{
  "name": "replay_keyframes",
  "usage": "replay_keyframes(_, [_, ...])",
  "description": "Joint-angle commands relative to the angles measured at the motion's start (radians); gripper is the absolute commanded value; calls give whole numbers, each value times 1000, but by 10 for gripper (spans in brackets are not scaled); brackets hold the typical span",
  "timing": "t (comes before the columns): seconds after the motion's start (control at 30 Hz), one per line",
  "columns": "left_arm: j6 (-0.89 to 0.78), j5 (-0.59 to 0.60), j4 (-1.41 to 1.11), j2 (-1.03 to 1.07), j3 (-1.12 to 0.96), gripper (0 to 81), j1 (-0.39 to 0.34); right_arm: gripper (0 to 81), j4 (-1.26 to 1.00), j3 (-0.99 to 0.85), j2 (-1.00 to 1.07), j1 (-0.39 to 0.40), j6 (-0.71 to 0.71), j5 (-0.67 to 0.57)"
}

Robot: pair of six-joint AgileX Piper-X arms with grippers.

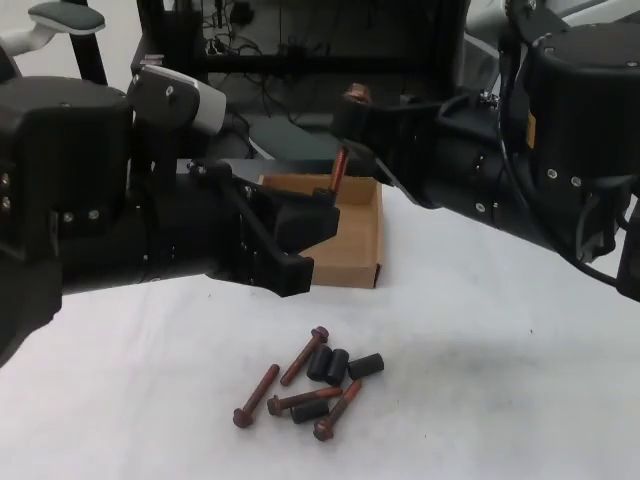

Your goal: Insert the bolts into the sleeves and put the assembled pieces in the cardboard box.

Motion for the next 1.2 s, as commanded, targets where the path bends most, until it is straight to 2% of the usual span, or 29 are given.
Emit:
replay_keyframes(0.0, [-8,8,-26,-8,-12,17,-3,6,-25,-15,-2,-5,-11,-8])
replay_keyframes(0.87, [-8,2,-29,-8,-12,17,-3,6,-18,-15,-3,-1,-3,-45])
replay_keyframes(1.17, [-4,1,-85,-8,-12,17,-1,6,27,-15,-3,-1,-20,-99])
